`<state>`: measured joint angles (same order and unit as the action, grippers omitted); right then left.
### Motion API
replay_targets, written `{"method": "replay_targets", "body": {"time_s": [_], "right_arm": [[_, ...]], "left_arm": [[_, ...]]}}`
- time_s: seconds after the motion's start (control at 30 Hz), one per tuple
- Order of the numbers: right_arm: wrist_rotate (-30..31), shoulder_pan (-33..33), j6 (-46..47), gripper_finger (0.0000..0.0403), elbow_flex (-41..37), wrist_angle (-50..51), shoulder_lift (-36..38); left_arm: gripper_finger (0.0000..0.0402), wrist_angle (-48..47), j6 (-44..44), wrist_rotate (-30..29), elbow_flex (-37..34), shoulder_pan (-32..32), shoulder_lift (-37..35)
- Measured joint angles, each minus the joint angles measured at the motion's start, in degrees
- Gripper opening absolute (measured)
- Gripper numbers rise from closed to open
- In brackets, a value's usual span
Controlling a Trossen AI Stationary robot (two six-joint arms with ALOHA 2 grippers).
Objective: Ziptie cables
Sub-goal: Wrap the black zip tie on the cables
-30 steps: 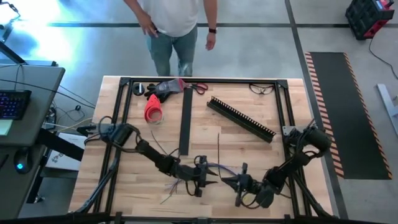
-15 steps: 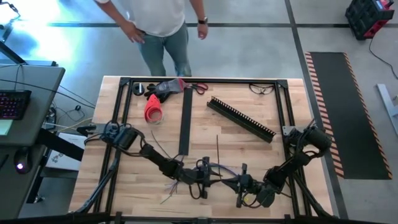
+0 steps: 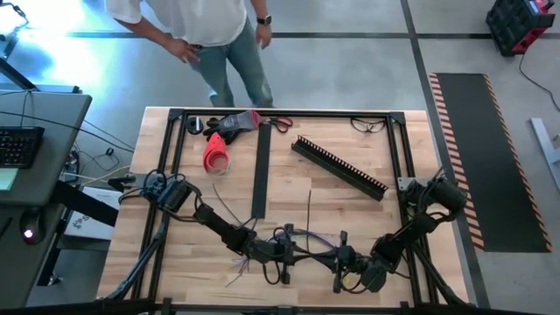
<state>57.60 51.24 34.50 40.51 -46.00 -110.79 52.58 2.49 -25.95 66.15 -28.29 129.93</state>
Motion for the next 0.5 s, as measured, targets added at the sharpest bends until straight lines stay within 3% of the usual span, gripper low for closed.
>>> {"method": "replay_targets", "body": {"time_s": [0.23, 0.37, 0.5], "right_arm": [[-0.97, 0.57, 0.03, 0.0003, 0.00, 6.57, 5.53], [-3.00, -0.26, 2.59, 0.0032, 0.01, 11.72, 9.73], [-12.33, -6.75, 8.90, 0.0086, 0.02, 23.15, 12.10]], "left_arm": [[0.0000, -1.37, -1.01, 1.06, -0.04, 0.00, 0.00], [0.0000, -1.51, -2.65, 1.84, -0.07, 0.00, 0.00], [0.0000, -1.85, -4.51, 3.04, -0.07, -0.07, 0.00]]}}
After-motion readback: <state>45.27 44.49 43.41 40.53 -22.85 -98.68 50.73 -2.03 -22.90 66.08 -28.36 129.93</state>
